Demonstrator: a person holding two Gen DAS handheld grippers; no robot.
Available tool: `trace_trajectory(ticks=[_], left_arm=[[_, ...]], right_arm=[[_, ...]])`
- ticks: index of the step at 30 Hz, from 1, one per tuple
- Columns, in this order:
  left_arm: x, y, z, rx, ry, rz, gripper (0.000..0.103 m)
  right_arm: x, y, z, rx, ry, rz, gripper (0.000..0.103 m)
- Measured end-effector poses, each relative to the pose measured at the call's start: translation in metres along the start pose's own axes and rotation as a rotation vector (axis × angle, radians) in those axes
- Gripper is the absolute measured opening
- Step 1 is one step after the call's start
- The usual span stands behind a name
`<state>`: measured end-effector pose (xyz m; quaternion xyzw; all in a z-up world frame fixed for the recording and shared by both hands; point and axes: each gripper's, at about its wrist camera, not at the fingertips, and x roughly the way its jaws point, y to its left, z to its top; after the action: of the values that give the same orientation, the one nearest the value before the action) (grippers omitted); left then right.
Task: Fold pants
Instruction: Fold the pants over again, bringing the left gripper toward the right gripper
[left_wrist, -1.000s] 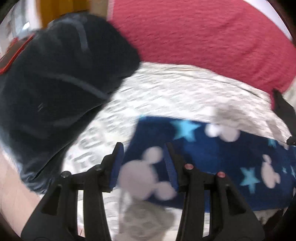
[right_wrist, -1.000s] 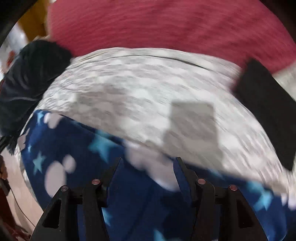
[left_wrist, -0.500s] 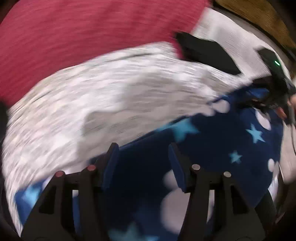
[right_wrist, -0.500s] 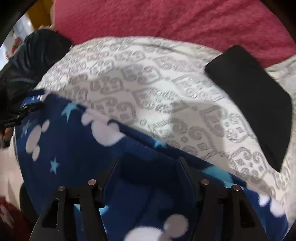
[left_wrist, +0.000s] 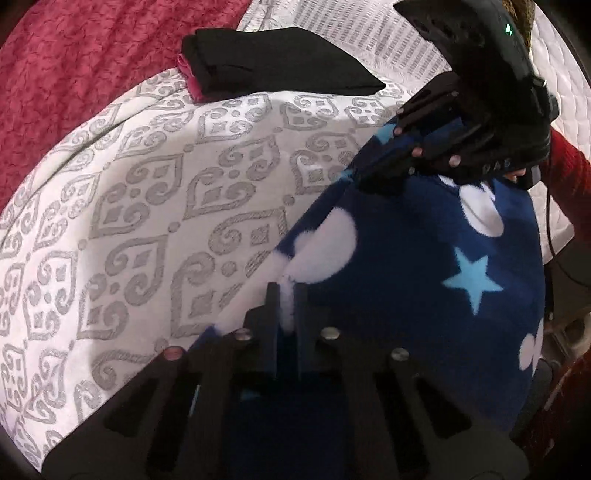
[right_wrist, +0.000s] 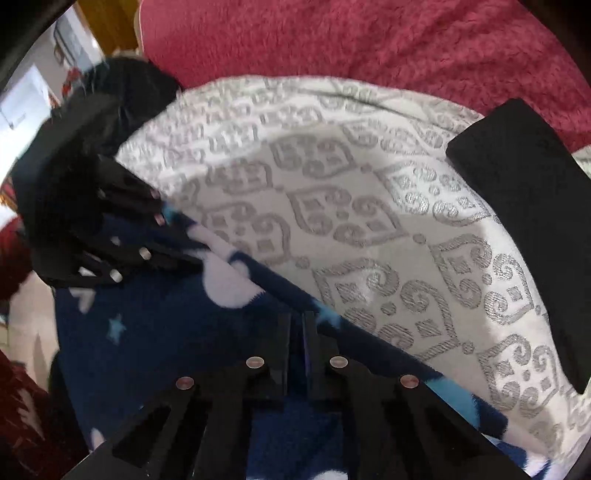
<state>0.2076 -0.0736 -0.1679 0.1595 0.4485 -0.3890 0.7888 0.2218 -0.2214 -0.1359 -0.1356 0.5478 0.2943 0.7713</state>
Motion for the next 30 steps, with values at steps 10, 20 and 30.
trace_trajectory(ticks=[10, 20, 30], left_arm=[[-0.010, 0.033, 0.010, -0.167, -0.022, 0.127, 0.002], [-0.029, -0.061, 0.027, 0.008, -0.058, 0.119, 0.062], [0.026, -0.082, 0.053, -0.048, 0.004, 0.117, 0.062]], right_arm=[[-0.036, -0.047, 0.002, 0.267, -0.081, -0.120, 0.010], [-0.189, -0.129, -0.141, 0.635, -0.192, -0.408, 0.079], [-0.163, -0.180, -0.159, 0.901, -0.172, -0.410, 0.012]])
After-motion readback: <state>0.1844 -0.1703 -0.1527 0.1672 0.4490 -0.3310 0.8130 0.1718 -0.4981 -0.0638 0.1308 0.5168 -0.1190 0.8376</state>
